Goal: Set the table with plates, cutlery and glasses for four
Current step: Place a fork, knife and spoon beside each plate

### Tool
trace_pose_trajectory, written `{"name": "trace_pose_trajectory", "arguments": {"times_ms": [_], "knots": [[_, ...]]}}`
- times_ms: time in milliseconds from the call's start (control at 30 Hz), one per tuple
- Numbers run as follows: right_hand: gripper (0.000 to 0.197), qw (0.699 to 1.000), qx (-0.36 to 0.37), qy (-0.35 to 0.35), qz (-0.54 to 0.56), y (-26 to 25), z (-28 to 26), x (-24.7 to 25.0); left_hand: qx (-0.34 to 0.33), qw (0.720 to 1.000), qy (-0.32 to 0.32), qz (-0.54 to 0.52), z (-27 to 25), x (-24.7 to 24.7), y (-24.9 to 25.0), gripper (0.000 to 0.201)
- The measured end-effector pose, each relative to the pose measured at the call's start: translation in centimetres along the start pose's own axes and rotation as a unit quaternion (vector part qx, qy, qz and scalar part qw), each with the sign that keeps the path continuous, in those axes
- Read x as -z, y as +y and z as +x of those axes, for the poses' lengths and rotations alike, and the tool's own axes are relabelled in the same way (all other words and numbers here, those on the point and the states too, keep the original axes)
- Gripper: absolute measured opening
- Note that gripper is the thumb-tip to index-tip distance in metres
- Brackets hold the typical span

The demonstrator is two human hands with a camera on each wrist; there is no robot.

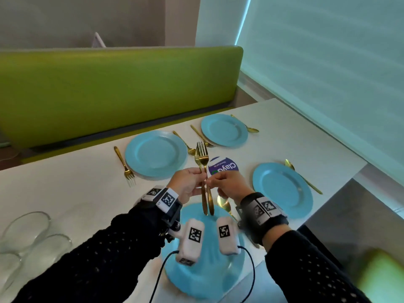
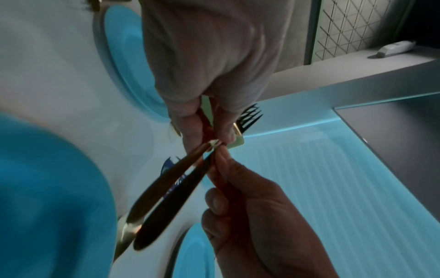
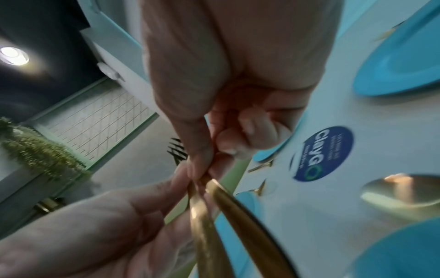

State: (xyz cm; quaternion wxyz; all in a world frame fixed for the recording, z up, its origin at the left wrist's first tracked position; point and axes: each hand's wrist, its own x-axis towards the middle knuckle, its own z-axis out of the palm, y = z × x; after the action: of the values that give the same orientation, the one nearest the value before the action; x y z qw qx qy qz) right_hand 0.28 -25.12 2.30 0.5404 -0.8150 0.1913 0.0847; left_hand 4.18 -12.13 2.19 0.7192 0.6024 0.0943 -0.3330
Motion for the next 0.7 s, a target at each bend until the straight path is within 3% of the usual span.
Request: {"name": "trace_pose_trajectory", "arguments": {"times_ms": [100,233,367,533,700], "knots": [[0.021,0.999,-0.03,0.011,-0.014,2.5,-0.1,2.6,0.011,0.999,0.036,0.018,0.7,-1.7,-1.6,0.025],[0.021,0.99,-0.077,0.027,-0.116,6.7,0.1,6.6,0.023,0.998,0.059,0.023,1.6,-3.6,-3.1,0.027],[0.008,0.968,-0.104,0.025,-0.225,10.4,0.5,9.8,0.027,0.997,0.073,0.016,2.8,-4.9,-4.0,0.028],[0.01,0.943,-0.134,0.02,-0.305,13.7,1.3,11.1,0.029,0.996,0.085,0.008,4.0,-5.8,-4.8,0.023],[0.018,0.94,-0.14,0.006,-0.31,14.5,1.9,11.1,0.031,0.995,0.093,0.016,4.8,-6.2,-5.4,0.011]]}}
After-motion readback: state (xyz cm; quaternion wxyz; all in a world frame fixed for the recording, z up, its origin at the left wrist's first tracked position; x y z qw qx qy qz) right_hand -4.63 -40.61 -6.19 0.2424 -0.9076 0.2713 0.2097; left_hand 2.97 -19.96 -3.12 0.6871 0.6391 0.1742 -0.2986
